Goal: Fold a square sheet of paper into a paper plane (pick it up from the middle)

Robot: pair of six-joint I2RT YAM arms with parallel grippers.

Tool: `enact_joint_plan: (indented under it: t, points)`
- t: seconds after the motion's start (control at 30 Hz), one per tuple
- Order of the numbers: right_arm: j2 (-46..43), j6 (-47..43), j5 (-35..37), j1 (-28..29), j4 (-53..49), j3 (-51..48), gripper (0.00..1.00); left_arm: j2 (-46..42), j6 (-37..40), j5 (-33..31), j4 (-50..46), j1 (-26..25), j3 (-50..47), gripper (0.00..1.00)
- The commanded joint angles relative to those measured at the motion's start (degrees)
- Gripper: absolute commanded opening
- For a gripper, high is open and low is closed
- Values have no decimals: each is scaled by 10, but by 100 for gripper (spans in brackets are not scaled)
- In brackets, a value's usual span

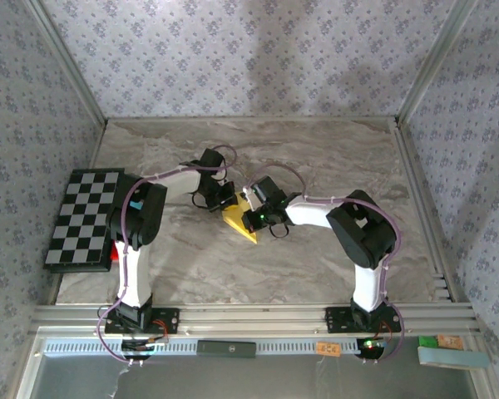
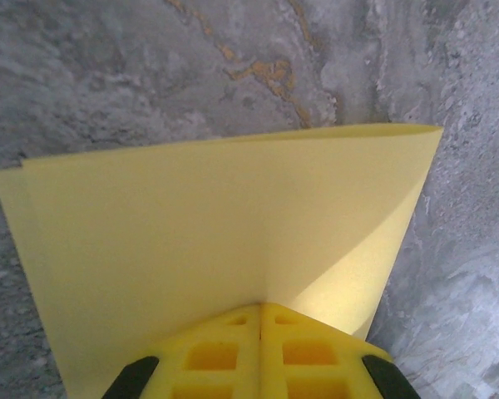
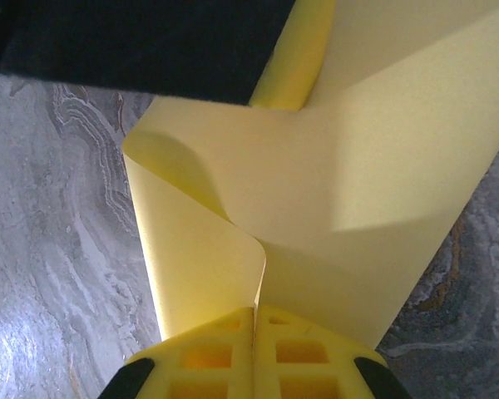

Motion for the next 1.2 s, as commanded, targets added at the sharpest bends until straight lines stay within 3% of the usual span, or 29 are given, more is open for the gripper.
enact_joint_plan:
  t: [0.0,0.37,1.17]
  points:
    - [17,-6,19,-1,-27,14,0,8,14,4,-28,-5,19,4]
    - [26,-5,18,-1,-37,16,0,-22,19,-21,-36,12,30,13]
    - [10,-9,17,-1,-42,24,0,37,54,-52,-83,9,34,0]
